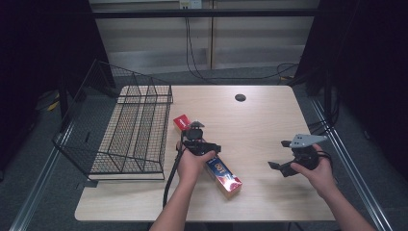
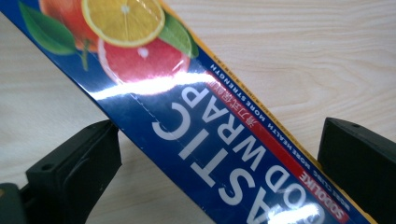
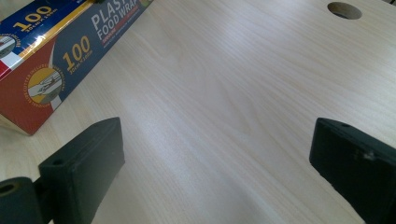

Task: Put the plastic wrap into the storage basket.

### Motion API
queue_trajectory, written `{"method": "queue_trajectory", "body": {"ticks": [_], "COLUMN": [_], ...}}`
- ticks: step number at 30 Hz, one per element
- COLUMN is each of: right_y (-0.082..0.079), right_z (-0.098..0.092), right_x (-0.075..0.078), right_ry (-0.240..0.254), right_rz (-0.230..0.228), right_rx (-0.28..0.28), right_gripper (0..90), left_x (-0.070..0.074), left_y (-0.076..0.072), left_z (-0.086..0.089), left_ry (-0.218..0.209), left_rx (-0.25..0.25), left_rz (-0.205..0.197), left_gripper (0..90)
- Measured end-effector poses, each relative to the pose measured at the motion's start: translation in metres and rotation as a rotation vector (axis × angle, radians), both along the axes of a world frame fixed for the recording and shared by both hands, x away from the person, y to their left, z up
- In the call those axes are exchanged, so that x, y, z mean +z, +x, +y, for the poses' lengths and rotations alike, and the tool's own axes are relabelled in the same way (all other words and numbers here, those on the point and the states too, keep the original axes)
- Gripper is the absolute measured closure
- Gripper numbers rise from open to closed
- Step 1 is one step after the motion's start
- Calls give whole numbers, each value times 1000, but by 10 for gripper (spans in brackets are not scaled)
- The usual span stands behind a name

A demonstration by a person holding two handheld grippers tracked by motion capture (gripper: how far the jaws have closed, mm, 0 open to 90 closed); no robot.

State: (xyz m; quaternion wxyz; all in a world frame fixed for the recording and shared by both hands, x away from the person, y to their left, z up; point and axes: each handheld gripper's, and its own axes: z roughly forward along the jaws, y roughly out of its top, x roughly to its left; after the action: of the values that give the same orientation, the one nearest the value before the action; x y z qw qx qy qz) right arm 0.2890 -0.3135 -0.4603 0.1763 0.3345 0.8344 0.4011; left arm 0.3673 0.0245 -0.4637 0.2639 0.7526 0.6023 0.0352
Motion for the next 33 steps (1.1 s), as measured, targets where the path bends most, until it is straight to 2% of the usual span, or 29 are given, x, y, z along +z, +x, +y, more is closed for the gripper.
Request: {"method": "queue_trajectory", "body": {"ticks": [7,9,10,11,12,15,20,24,26,27,28,33], "right_y": [0,0,0,0,0,0,-1,-1,-1,-1,-1,-1], "right_z": [0,0,0,0,0,0,-2,-3,-3,-3,-3,-4], "right_x": [0,0,0,0,0,0,1,2,2,2,2,2], "right_ry": [-5,-3,-3,-3,-5,-6,-4,0,1,1,-1,3], "right_rz": [-4,-2,-4,-4,-7,-9,-17,-15,-15,-15,-18,-21], "right_rx": [-5,-1,-1,-1,-4,3,-18,-10,-10,-10,-12,-26], "right_gripper": [31,32,32,32,33,35,35,37,38,38,38,39], "left_x": [-2,-2,-3,-3,-4,-4,-2,2,7,7,8,16], "left_y": [2,3,5,5,7,8,8,9,8,8,8,4], "left_z": [1,2,2,2,4,4,4,6,8,8,10,17], "left_ry": [-11,-17,-34,-34,-40,-44,-42,-25,-1,-1,12,47], "left_rx": [6,4,12,12,4,3,-2,-29,-69,-69,-83,-149], "left_rz": [14,28,62,62,79,87,103,137,154,154,154,161], "left_gripper": [0,0,0,0,0,0,12,64,98,121,121,240]}}
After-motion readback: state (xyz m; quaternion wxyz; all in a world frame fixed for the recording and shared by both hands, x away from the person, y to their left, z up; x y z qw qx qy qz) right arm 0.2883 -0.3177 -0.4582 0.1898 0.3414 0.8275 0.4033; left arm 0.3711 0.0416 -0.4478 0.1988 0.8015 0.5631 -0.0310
